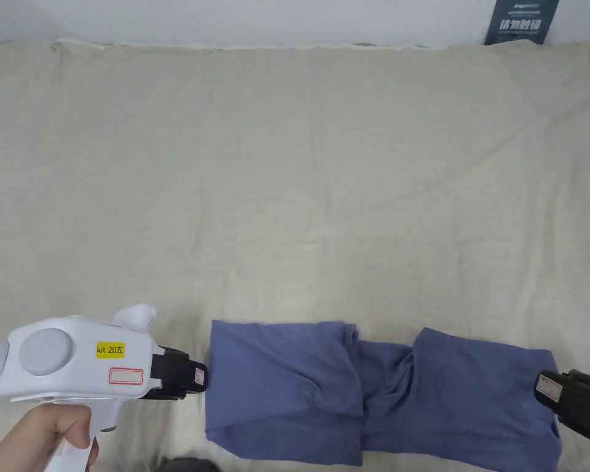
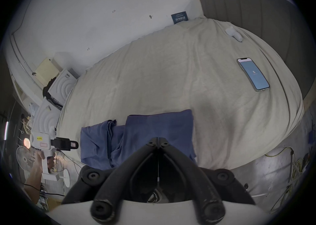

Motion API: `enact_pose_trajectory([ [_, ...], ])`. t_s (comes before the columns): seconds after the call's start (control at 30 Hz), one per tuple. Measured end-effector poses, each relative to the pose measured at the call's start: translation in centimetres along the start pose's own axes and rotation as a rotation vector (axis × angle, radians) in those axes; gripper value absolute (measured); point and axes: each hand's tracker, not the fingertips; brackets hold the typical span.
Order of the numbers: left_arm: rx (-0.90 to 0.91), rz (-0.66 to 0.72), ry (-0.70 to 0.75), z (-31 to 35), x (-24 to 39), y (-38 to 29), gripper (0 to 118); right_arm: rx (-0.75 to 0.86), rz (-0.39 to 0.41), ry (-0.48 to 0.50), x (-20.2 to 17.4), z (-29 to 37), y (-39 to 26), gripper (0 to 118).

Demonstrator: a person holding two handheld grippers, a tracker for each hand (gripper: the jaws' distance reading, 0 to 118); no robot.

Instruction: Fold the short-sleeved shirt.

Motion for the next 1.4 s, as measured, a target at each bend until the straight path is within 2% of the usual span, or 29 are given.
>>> enact_pose_trajectory([
  [0.03, 0.003, 0.017, -0.027, -0.4, -0.5, 0.0, 15, -0.004, 0.005, -0.001, -0.5, -0.1, 0.1, 0],
  [0.1, 0.02, 0.072, -0.076, -1.2, -1.3, 0.0, 105, -0.008, 0.026, 0.003, -1.3, -0.2, 0.3, 0],
  [0.13, -0.001, 0.073, -0.104, -1.9, -1.6, 0.0, 117, -0.011, 0.034, 0.004, -1.7, -0.3, 0.3, 0],
  [0.17, -0.066, 0.047, -0.113, -1.7, -2.1, -0.6, 117, -0.012, 0.041, 0.004, -2.2, -0.2, 0.4, 0],
  [0.2, 0.009, 0.062, -0.204, -2.1, -1.9, 0.3, 118, -0.017, 0.049, 0.004, -2.4, -0.2, 0.4, 0],
  [0.23, -0.031, 0.064, -0.14, -2.0, -2.4, 0.3, 118, -0.02, 0.057, 0.003, -2.7, -0.3, 0.4, 0],
  [0.27, -0.027, 0.062, -0.161, -2.0, -0.8, -0.4, 118, -0.022, 0.063, 0.002, -2.8, -0.4, 0.4, 0],
  [0.37, -0.015, 0.081, -0.287, -1.7, -0.6, -0.3, 118, -0.031, 0.064, -0.002, -2.9, -0.7, 0.4, 0],
  [0.43, -0.031, 0.12, -0.428, -3.6, -1.8, 0.3, 118, -0.037, 0.053, -0.005, -2.8, -1.0, 0.3, 0],
  [0.47, -0.076, 0.135, -0.427, -4.4, -1.7, 0.4, 118, -0.042, 0.046, -0.004, -2.8, -1.2, 0.2, 0],
  [0.53, -0.049, 0.078, -0.39, -3.8, 0.5, 0.2, 118, -0.05, 0.038, -0.002, -2.9, -1.3, 0.1, 0],
  [0.57, -0.065, 0.053, -0.427, -3.9, 1.0, 0.2, 118, -0.052, 0.038, -0.002, -2.9, -1.3, 0.0, 0],
  [0.6, -0.063, 0.102, -0.471, -4.0, 1.6, 0.2, 118, -0.052, 0.042, -0.001, -3.0, -1.2, -0.1, 0],
  [0.63, -0.068, 0.122, -0.478, -4.0, 1.9, 0.2, 111, -0.054, 0.045, -0.002, -3.1, -1.2, -0.2, 0],
  [0.67, -0.068, 0.113, -0.474, -4.5, 0.3, 1.0, 92, -0.054, 0.048, -0.001, -3.1, -1.1, -0.2, 0],
  [0.7, -0.056, 0.104, -0.442, -4.3, 0.4, 1.1, 47, -0.054, 0.049, 0.0, -3.1, -1.0, -0.2, 0],
  [0.73, -0.041, 0.069, -0.305, -4.6, 0.3, 1.1, 8, -0.053, 0.048, -0.002, -3.1, -0.9, -0.2, 0],
  [0.8, -0.099, 0.105, -0.361, -5.2, -0.9, 0.7, 8, -0.046, 0.042, -0.004, -3.1, -0.6, -0.1, 0],
  [0.9, -0.009, 0.103, -0.308, -3.2, -1.4, 1.4, 8, -0.028, 0.03, 0.0, -3.0, 0.1, 0.0, 0],
  [0.97, -0.01, 0.119, -0.328, -2.2, -2.3, 1.4, 8, -0.021, 0.032, 0.001, -3.1, 0.4, 0.2, 0],
  [1.27, 0.192, 0.159, 0.003, 7.9, -7.7, 3.8, 8, -0.013, 0.02, 0.047, -3.6, -0.4, 0.5, 0],
  [1.4, 0.135, 0.077, 0.175, 10.3, -7.0, 3.9, 8, -0.025, 0.033, 0.067, -4.3, -1.1, 0.4, 0],
])
